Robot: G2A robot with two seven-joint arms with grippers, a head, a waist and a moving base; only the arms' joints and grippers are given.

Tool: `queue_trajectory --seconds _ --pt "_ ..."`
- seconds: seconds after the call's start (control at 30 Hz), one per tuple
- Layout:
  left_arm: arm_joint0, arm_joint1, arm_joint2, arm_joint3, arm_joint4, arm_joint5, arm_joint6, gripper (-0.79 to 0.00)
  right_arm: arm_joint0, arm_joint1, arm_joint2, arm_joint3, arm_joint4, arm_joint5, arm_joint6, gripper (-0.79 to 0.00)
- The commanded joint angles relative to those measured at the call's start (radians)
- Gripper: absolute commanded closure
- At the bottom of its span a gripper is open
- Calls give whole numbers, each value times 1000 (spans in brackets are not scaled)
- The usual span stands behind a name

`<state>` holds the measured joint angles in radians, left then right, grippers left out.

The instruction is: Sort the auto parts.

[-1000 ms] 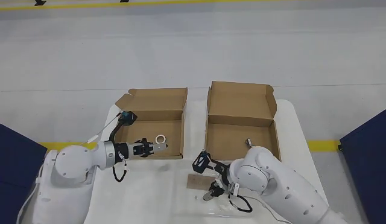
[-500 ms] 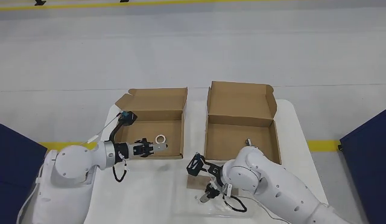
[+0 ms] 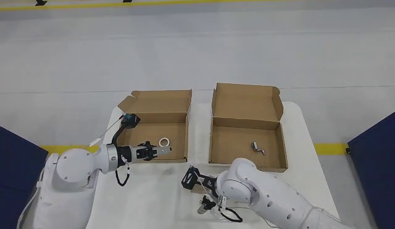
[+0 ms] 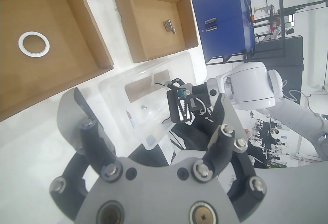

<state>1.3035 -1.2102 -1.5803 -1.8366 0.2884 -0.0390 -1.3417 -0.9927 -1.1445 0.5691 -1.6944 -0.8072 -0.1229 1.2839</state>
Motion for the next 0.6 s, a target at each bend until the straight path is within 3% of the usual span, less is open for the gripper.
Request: queue_trajectory --seconds 0.0,0.03,0.1,0.23,0.57 --pt "0 0 0 0 0 0 0 -785 12 -10 -18 20 4 0 1 -705" --pt "0 0 0 0 0 0 0 -785 18 -16 -27 30 6 -1 1 -662" --pt "0 0 0 0 0 0 0 -785 30 -27 -47 52 6 3 6 -505" --pt "0 0 0 0 0 0 0 -785 51 -49 -78 94 12 10 5 -348" --pt "0 0 0 0 0 0 0 -785 84 -89 -123 156 20 12 5 -308"
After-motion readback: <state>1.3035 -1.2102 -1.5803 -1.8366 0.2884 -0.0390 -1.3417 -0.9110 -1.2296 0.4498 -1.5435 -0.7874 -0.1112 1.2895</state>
